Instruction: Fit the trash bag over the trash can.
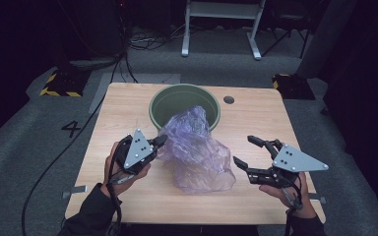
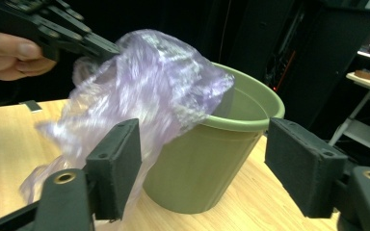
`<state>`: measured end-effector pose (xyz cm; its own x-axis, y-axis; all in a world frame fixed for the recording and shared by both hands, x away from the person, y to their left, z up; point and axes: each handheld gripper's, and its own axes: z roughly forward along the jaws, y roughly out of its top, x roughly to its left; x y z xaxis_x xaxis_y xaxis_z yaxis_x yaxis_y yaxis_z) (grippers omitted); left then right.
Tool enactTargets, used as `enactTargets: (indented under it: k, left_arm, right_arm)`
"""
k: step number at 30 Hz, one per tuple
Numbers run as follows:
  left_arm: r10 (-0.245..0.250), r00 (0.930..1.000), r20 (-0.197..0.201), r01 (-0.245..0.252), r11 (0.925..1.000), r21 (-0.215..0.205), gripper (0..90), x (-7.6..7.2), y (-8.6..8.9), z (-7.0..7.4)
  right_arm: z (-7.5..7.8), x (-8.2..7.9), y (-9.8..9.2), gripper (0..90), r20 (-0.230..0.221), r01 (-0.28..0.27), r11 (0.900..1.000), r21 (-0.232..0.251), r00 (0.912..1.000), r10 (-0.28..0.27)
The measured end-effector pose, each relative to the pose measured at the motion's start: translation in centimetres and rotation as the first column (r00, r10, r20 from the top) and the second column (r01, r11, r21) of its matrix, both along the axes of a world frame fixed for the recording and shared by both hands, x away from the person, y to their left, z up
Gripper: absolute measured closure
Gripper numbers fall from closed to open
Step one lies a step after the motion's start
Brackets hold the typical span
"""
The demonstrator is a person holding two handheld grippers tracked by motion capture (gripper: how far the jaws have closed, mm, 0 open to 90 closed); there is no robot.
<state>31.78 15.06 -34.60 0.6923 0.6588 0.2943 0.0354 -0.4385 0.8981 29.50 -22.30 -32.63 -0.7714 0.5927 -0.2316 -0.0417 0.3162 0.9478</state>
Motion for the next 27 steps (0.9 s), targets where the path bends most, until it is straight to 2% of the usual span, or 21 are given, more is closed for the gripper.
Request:
enactTargets:
  k: [4,8,10,14,17,19,21,22,23,25,26,27]
  left_arm:
    - [0.007,1.0000,-0.004,-0.007,1.0000,-0.005,89.9,0.0,0.0,0.0]
    - [0.014,0.9999,-0.009,-0.014,0.9999,0.001,89.9,-0.1,-0.2,0.0]
    - [0.022,0.9997,-0.011,-0.022,0.9997,0.001,90.0,-0.1,-0.3,0.0]
    - [0.036,0.9992,-0.015,-0.036,0.9993,0.009,90.0,0.0,-0.6,0.1]
    - [0.037,0.9992,-0.015,-0.037,0.9992,0.013,90.0,0.1,-0.8,0.1]
    - [0.036,0.9992,-0.015,-0.036,0.9993,0.006,90.0,0.1,-0.8,0.2]
    - [0.033,0.9993,-0.018,-0.033,0.9995,0.001,90.0,0.2,-0.7,0.2]
    - [0.035,0.9992,-0.017,-0.035,0.9994,0.000,90.0,0.2,-0.7,0.2]
    - [0.037,0.9992,-0.017,-0.037,0.9993,-0.001,90.0,0.2,-0.7,0.2]
    - [0.040,0.9991,-0.016,-0.040,0.9992,-0.007,90.0,0.3,-0.4,0.3]
    - [0.042,0.9990,-0.018,-0.042,0.9991,-0.007,90.0,0.3,-0.3,0.3]
    - [0.043,0.9989,-0.019,-0.043,0.9990,-0.011,90.0,0.3,-0.2,0.3]
  right_arm:
    - [0.2,-1.1,0.2,26.6,0.012,-0.030,1.000,0.000,0.9995,0.030]
    - [-0.1,-2.9,1.9,24.6,0.037,-0.071,0.995,-0.075,0.9966,0.074]
    - [-0.6,-4.0,3.2,24.6,0.049,-0.091,0.992,-0.092,0.9942,0.096]
    - [-1.7,-5.3,5.8,24.6,0.069,-0.117,0.980,-0.159,0.9892,0.130]
    - [-2.5,-5.5,7.7,24.6,0.093,-0.107,0.974,-0.202,0.9875,0.127]
    - [-2.9,-5.2,8.7,25.5,0.115,-0.060,0.971,-0.233,0.9895,0.088]
    - [-3.4,-4.5,9.4,31.9,0.153,0.016,0.964,-0.264,0.9880,0.025]
    - [-3.6,-4.0,9.7,38.7,0.163,0.042,0.962,-0.270,0.9866,0.002]
    - [-3.8,-3.5,9.8,50.9,0.164,0.059,0.959,-0.278,0.9863,-0.013]
    - [-4.1,-2.5,9.8,68.3,0.190,0.111,0.947,-0.302,0.9802,-0.054]
    - [-4.2,-2.0,9.6,77.0,0.199,0.122,0.946,-0.300,0.9779,-0.063]
    - [-4.2,-1.7,9.5,79.5,0.203,0.135,0.948,-0.289,0.9762,-0.077]
